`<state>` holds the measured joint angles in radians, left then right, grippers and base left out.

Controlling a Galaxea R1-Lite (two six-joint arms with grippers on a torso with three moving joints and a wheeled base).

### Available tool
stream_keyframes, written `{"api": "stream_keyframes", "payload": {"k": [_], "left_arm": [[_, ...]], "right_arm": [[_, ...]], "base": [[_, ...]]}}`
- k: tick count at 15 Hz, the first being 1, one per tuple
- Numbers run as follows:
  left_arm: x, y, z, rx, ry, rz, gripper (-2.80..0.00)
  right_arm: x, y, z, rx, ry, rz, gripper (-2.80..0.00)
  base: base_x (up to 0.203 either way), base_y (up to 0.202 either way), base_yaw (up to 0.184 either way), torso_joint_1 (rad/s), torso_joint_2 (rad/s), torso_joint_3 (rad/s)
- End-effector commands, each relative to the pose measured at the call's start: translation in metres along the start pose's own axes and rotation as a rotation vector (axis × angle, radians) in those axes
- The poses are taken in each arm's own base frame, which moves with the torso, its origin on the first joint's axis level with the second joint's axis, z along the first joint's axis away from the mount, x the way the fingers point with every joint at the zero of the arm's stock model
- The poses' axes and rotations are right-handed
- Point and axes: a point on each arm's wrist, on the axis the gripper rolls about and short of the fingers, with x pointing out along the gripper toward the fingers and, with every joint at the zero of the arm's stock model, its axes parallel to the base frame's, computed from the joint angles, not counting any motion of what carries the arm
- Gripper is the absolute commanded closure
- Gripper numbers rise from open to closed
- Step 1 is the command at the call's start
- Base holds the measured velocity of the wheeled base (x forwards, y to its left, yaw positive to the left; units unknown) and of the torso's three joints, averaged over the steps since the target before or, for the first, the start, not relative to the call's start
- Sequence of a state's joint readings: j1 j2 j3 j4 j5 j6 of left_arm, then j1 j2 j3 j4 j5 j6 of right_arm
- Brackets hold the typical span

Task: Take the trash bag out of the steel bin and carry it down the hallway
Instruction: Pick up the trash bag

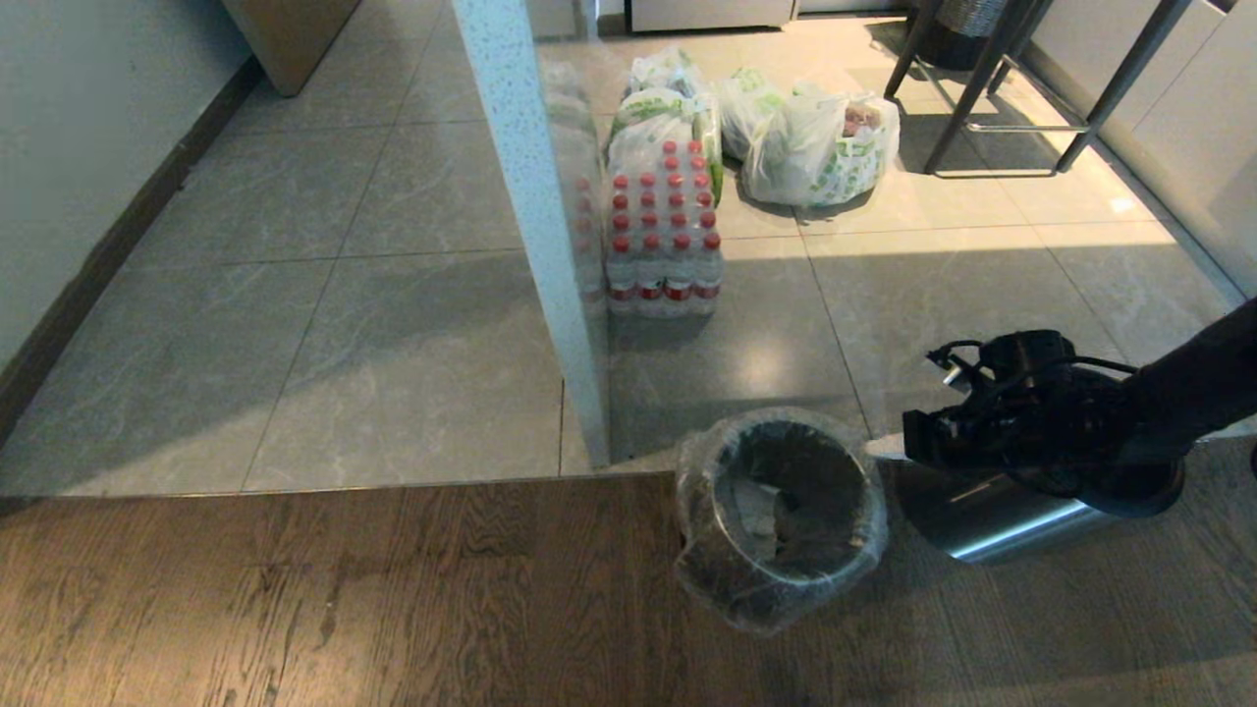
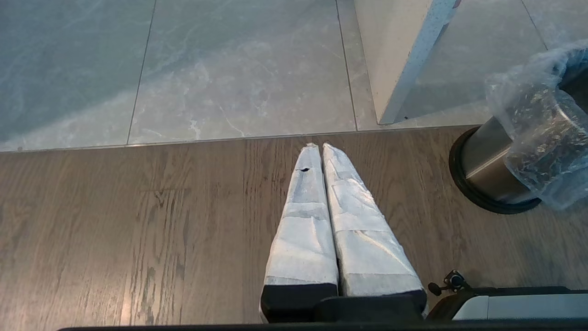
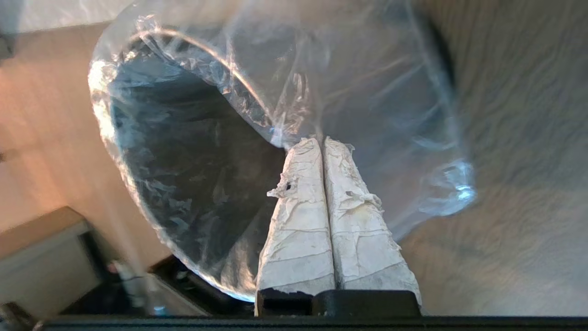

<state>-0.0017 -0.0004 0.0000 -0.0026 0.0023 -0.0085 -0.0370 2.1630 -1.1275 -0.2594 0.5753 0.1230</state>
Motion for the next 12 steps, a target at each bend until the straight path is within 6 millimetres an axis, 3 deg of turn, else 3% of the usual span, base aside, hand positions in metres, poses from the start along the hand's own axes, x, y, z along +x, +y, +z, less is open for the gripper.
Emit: {"api": "stream_keyframes", "payload": {"k": [1,6,12], "left_arm": [[0.000,0.000,0.000,-0.001,0.001,0.001,0.00],[0.000,0.000,0.000,-0.001,0.001,0.001,0.00],[0.000,0.000,0.000,-0.001,0.001,0.001,0.00]], "right_arm": [[-0.008,0.009,0.002,-0.079,-0.004,0.012,0.00],[-0.015,0.019,-0.008,-0.078,0.049,0.017,0.00],[-0.008,0.049,-0.013,-0.123,0.090,0.059,0.00]], "base": [[0.000,0.000,0.000,0.000,0.00,0.000],[0.000,0.000,0.000,0.000,0.00,0.000],[0.000,0.000,0.000,0.000,0.00,0.000]]}}
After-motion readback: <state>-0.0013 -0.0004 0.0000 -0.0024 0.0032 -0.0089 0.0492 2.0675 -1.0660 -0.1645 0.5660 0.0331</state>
